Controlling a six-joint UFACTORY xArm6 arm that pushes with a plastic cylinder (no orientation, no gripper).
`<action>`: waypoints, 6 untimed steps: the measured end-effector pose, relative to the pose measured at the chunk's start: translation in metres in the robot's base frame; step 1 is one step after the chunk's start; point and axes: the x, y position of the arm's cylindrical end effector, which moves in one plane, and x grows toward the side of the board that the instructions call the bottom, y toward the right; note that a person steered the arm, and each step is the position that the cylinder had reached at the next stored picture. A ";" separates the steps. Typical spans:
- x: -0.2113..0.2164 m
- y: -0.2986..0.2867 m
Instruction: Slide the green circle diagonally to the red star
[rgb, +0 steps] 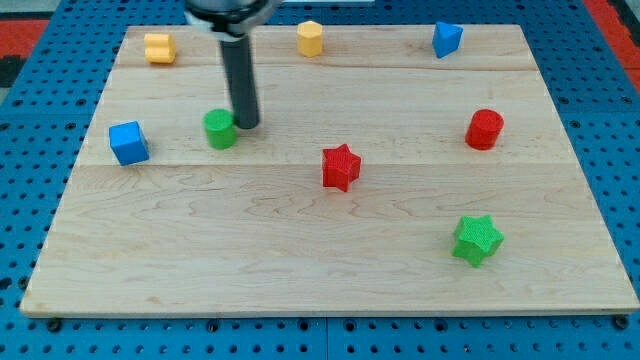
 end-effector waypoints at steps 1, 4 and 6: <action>0.008 -0.003; 0.045 -0.080; 0.103 -0.088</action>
